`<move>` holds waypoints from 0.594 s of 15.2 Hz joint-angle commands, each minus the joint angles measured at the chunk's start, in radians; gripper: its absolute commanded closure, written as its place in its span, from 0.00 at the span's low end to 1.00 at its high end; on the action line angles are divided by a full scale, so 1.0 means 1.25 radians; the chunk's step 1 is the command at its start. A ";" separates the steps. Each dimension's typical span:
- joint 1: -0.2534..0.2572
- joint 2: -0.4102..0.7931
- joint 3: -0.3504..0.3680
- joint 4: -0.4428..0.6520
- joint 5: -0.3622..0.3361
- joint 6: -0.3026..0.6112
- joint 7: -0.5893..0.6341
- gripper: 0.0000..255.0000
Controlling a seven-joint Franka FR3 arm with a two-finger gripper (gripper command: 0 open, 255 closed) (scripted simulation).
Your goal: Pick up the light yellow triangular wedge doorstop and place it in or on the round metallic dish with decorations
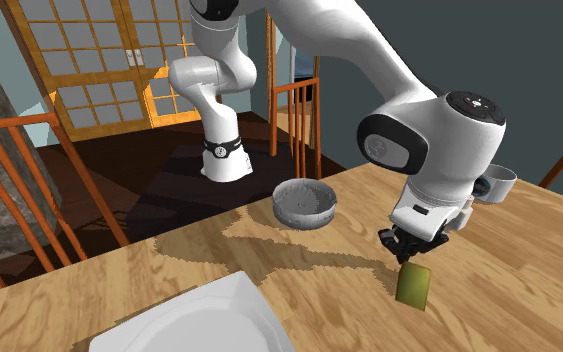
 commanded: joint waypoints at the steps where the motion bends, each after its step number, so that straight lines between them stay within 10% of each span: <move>1: 0.000 0.000 0.000 0.000 0.000 0.000 0.000 0.00; 5: 0.227 -0.019 -0.177 0.073 -0.236 -0.026 0.327 0.00; 9: 0.227 0.009 -0.184 0.073 -0.246 0.001 0.332 0.00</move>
